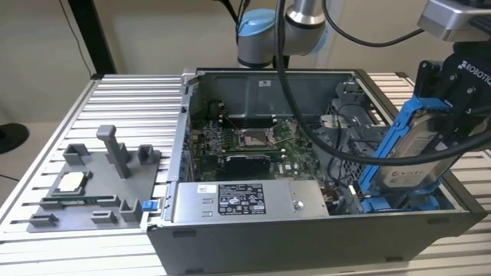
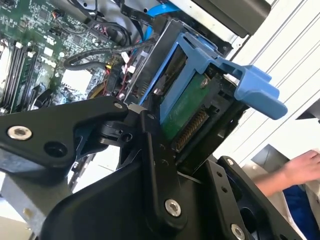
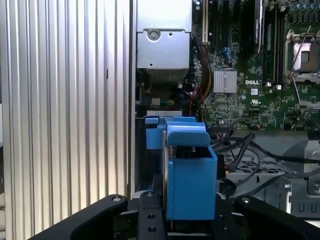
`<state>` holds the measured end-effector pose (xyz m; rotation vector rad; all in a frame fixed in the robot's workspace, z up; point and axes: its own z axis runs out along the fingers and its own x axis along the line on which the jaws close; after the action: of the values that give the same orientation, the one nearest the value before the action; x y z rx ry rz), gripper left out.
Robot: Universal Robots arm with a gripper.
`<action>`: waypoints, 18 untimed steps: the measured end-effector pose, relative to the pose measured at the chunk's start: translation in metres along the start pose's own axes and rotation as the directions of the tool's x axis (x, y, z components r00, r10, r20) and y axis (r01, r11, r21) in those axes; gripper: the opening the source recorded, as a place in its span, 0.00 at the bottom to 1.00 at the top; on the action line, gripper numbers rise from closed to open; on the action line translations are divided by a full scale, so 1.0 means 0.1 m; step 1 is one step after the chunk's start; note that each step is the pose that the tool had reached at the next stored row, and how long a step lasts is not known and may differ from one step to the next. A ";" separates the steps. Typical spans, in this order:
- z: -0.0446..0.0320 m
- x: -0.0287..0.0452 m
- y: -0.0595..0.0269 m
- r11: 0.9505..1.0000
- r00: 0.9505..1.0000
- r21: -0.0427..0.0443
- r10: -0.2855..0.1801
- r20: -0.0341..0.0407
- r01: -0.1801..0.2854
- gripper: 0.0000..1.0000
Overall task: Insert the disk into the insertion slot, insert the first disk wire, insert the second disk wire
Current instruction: 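Insert the disk into the insertion slot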
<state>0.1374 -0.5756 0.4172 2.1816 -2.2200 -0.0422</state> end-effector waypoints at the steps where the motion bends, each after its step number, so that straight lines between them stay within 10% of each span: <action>1: 0.014 -0.004 -0.001 1.000 1.000 0.000 0.000 0.001 0.000 0.00; 18: 0.244 -0.036 -0.034 1.000 1.000 0.000 0.000 0.007 0.000 0.00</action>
<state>0.1399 -0.5721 0.3927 2.1848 -2.2231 -0.0495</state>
